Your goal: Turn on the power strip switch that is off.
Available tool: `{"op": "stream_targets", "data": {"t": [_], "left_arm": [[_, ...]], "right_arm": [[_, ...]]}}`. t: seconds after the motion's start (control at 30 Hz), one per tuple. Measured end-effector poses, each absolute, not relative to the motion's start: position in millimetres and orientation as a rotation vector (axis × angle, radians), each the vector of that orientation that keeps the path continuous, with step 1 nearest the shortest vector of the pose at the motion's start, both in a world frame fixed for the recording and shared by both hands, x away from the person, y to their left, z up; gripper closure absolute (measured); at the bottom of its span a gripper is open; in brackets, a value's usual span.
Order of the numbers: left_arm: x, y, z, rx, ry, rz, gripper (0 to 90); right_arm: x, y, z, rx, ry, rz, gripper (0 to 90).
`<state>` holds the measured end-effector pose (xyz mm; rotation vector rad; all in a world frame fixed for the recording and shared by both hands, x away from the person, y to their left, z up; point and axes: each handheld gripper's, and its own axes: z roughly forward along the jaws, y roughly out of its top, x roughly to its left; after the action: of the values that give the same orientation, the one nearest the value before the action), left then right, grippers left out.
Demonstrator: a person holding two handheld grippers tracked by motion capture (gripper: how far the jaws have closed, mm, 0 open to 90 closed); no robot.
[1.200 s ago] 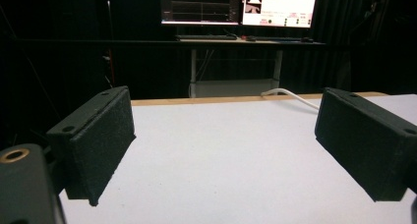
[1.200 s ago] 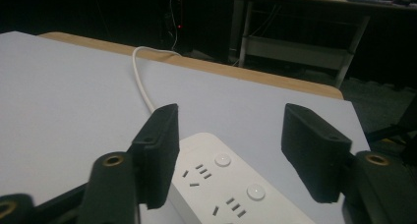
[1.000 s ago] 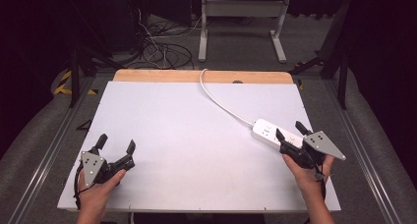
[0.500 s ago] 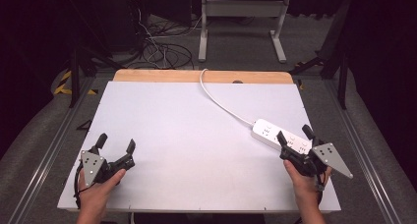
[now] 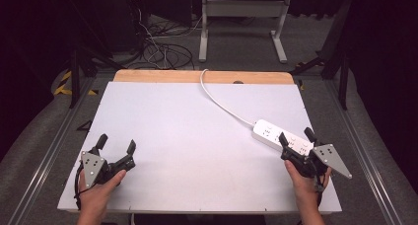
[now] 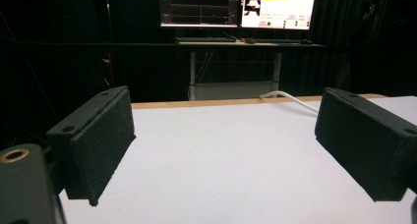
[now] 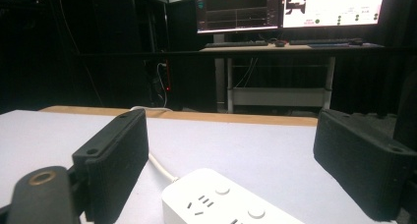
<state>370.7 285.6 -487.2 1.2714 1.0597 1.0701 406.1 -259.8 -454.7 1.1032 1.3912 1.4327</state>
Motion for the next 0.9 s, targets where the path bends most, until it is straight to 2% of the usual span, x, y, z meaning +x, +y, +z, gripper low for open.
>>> {"op": "stream_targets", "data": {"t": [0.9], "left_arm": [[369.6, 286.1, -486.5, 1.264, 1.062, 1.069, 8.6]], "right_arm": [[404.0, -257.2, -454.0, 1.08, 1.399, 1.409, 16.9]]}}
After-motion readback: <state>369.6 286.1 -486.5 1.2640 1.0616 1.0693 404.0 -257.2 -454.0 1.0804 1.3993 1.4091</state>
